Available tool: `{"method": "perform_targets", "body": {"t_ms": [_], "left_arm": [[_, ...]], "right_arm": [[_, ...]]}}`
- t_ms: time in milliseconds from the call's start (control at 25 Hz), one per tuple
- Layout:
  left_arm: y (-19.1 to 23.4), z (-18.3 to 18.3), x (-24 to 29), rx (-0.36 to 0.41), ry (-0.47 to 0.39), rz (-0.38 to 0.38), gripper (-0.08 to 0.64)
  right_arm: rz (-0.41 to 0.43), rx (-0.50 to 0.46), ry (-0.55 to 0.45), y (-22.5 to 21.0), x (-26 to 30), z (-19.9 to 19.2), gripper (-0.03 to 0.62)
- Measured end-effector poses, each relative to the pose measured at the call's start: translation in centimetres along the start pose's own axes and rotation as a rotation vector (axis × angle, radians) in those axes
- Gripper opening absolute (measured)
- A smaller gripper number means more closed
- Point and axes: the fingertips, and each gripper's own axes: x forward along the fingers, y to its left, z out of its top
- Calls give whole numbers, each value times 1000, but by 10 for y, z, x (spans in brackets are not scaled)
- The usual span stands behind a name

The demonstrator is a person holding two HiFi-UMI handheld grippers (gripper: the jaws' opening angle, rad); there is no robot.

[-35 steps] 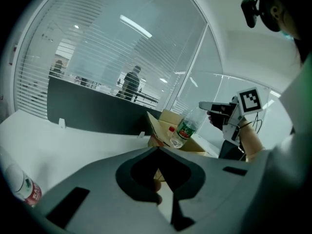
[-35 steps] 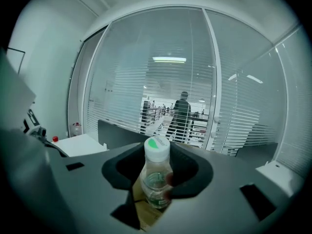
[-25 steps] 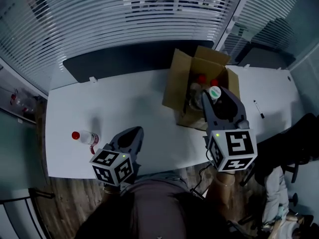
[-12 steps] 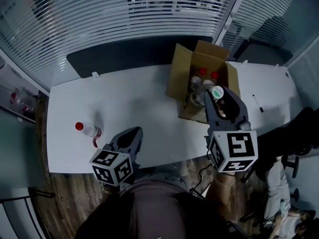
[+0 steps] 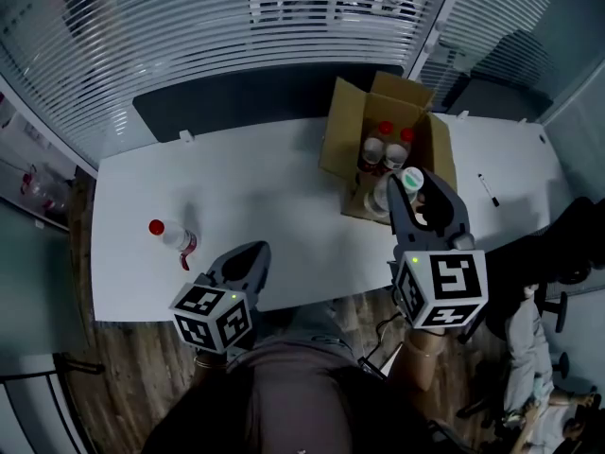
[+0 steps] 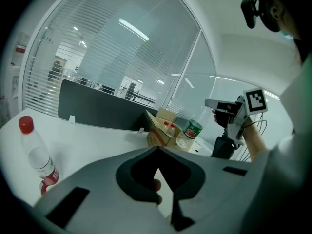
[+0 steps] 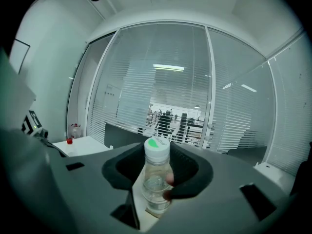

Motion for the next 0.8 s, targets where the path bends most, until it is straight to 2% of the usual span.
{"method": "perform_targets", "body": {"t_ms": [400, 800], "left_arm": [[4, -10, -28, 5, 3, 18, 6], [20, -10, -56, -18, -33, 92, 5]], "right_arm": [[33, 22, 23, 28, -14, -12, 170], [149, -1, 36, 73, 3, -14, 170]]}}
